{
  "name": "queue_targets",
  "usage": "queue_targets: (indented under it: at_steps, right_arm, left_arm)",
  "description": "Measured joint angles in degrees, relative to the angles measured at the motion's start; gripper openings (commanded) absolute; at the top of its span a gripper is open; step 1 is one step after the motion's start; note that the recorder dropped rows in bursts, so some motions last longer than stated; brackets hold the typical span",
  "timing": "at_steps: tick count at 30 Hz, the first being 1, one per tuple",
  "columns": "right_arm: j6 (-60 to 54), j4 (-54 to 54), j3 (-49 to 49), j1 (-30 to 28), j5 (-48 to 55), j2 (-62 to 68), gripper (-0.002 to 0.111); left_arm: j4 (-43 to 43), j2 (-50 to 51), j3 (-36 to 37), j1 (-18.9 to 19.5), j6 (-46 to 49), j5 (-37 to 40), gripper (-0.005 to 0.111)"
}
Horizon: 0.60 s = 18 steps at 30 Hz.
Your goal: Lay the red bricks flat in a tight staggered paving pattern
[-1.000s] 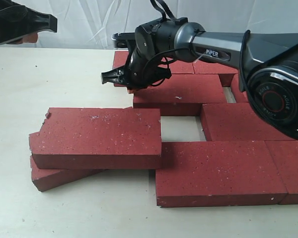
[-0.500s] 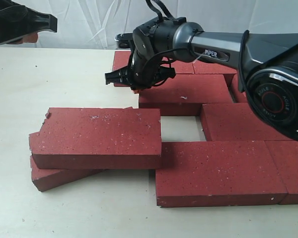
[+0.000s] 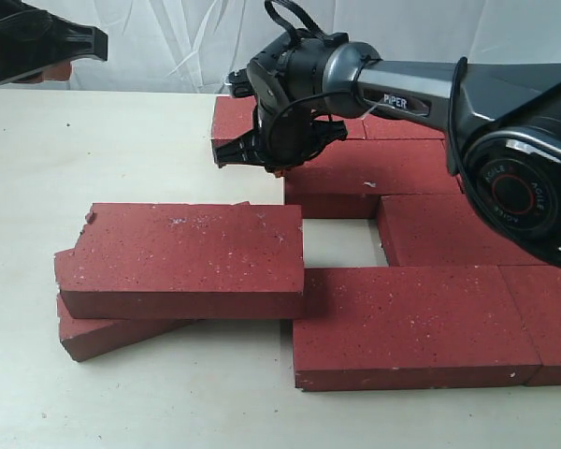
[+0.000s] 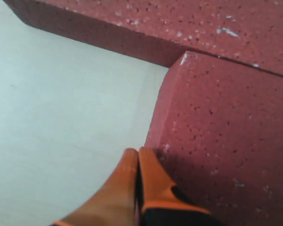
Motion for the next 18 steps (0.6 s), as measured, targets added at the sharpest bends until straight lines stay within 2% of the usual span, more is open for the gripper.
queue_targets:
  at_steps: [12, 18]
  right_arm:
    - [0.04, 1.22, 0.0, -0.05, -1.96, 0.0, -0.001]
    - [-0.97, 6.18, 0.0, -0.53, -5.28, -0.2, -0.001]
  left_arm:
    - [0.0, 0.0, 0.0, 0.0, 0.0, 0.0, 0.0]
    - [0.0, 0.0, 0.0, 0.0, 0.0, 0.0, 0.0]
